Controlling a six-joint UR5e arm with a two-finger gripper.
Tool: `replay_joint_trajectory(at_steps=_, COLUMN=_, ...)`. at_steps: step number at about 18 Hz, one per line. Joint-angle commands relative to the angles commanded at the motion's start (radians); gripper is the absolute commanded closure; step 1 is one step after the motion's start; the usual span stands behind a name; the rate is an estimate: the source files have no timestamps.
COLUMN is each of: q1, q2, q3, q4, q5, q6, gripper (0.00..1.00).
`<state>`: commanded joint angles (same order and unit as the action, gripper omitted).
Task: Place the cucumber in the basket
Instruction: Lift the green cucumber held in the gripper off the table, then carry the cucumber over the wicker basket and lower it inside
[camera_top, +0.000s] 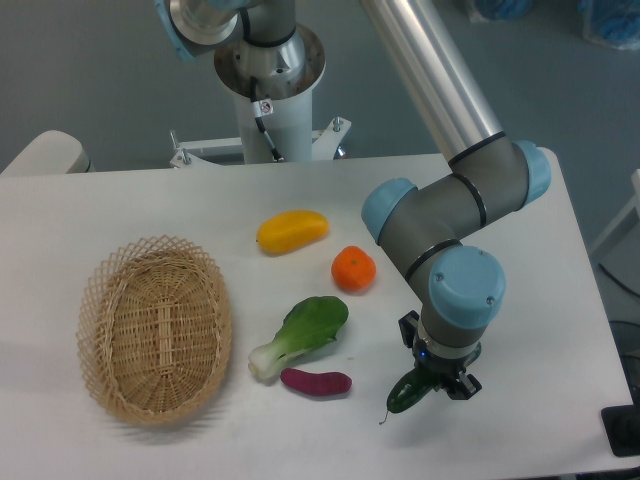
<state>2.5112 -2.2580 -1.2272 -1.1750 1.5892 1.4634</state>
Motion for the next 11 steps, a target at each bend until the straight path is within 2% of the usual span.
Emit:
replay_joint_trajectory(at_steps=5, q1=-0.040, q2=0.012, q3=-0.005, q4=-0.014, q5=0.002, q6=-0.018, gripper=0.83)
replay_joint_trajectory(at_steps=9, q1=-0.054, q2=0.037, q3=-0.012, q4=-0.067, q5=0.002, q6=-0.037, gripper=0.83)
replay_joint_trajectory(at_steps=11, q1=-0.064, q2=0.067, q3=-0.035, q4=-0.097, q5=-0.003, q6=-0.037, gripper=0.85)
